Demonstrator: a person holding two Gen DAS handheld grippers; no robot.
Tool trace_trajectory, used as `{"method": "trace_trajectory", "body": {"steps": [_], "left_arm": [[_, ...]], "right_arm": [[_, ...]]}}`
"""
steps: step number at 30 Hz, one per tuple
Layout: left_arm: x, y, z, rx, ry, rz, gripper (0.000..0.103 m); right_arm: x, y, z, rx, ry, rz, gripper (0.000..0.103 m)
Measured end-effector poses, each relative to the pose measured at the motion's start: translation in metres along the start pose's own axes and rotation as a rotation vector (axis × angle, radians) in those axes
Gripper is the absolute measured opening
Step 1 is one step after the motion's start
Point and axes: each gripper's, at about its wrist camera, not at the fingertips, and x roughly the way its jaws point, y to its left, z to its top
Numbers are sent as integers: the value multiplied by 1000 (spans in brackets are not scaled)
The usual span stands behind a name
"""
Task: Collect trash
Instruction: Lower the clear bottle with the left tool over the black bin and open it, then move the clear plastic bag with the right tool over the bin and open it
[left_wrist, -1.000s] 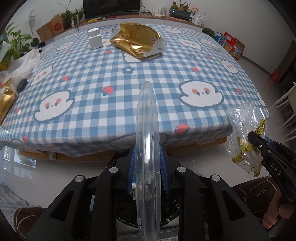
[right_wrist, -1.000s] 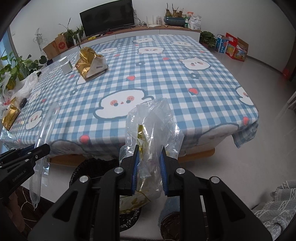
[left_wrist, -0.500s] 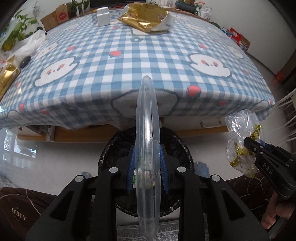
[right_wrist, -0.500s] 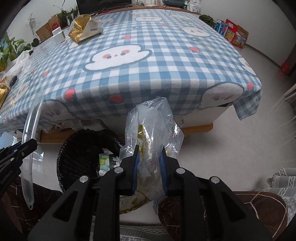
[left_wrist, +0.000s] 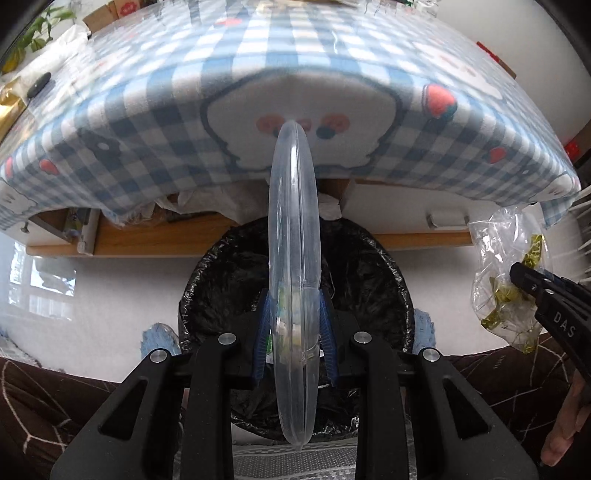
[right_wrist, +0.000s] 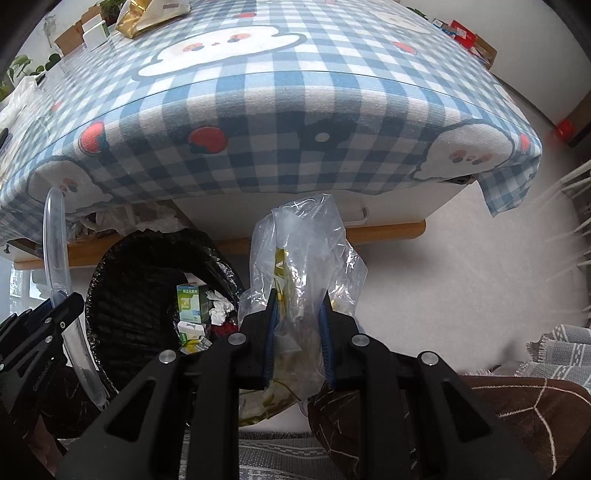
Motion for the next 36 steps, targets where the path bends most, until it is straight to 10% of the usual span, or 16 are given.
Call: {"method": "trace_trajectory", "body": {"steps": [15,23,36], "left_arm": [[26,-19,-2,25,8,8,26],[17,-5,-6,52,-62,55,67],[1,64,-21,-31,-94,92,97]], "right_arm": [[4,2,0,-8,3,-11,19],[7,19,-4,-36,1,-9,19],[7,74,-24,-103,-11,53,19]]}}
